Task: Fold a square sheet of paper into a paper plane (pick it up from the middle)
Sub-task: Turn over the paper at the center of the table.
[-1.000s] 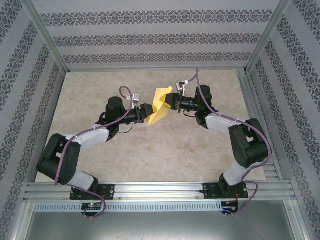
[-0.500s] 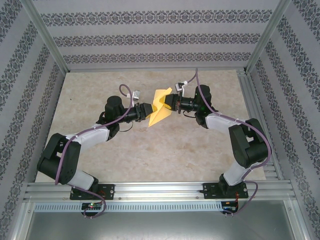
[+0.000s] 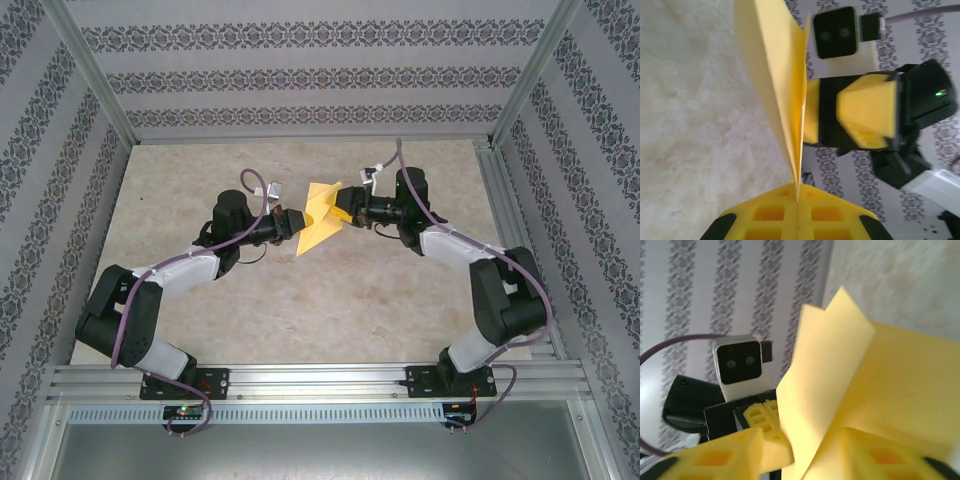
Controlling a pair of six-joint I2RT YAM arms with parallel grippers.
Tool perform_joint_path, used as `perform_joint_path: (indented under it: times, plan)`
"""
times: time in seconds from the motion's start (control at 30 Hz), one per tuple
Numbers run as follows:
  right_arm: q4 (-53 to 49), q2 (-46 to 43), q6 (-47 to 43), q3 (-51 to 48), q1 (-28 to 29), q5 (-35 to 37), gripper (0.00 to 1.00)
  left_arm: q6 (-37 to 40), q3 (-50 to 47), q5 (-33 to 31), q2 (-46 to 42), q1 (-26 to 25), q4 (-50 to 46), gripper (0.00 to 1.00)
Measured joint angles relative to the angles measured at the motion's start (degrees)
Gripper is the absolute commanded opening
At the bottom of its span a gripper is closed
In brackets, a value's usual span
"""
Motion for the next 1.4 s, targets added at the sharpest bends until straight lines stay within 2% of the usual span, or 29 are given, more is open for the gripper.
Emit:
perform_joint_path:
  times: [0.13, 0.3, 0.43, 0.57, 0.7, 0.8, 0.97, 1.03, 1.2, 1.4]
  plan:
    - [-14.8, -7.3, -10.6, 0.8, -2.7, 8.2, 0.68, 10.3, 5.2, -7.5, -1.6, 0.0, -18.4, 0.06]
    - [-27.6, -15.3, -20.0, 1.0, -3.0, 21.7, 0.77, 23.4, 16.0, -25.3, -2.9, -2.3, -41.6, 0.06]
    - [-30.9, -20.4, -22.9, -1.2, -3.0, 30.8, 0.81, 30.1, 22.9, -42.8, -2.3, -7.2, -55.4, 0.06]
    - [-32.3, -24.3, -23.8, -4.8, -3.0, 37.2, 0.82, 33.5, 27.6, -59.3, 2.1, -11.3, -65.7, 0.06]
    - [-33.1, -25.5, -23.8, -7.0, -3.1, 40.7, 0.82, 34.8, 30.7, -71.2, 9.2, -14.8, -72.7, 0.06]
    - [-33.3, -25.6, -23.8, -7.6, -3.1, 42.6, 0.82, 34.9, 33.4, -77.8, 15.7, -17.5, -76.8, 0.05]
    - [-33.0, -25.7, -23.1, -9.3, -3.1, 44.5, 0.82, 35.0, 40.2, -82.9, 27.2, -22.1, -79.8, 0.04]
    - [-32.9, -25.7, -22.7, -10.0, -3.1, 44.8, 0.82, 35.0, 42.6, -83.0, 30.9, -23.7, -80.0, 0.08]
    - [-33.1, -25.7, -22.4, -10.7, -3.5, 45.3, 0.82, 35.1, 45.3, -80.0, 35.7, -26.0, -79.6, 0.34]
    - [-33.2, -26.4, -22.3, -11.0, -4.3, 46.0, 0.83, 34.9, 44.9, -71.0, 34.8, -25.6, -77.0, 0.63]
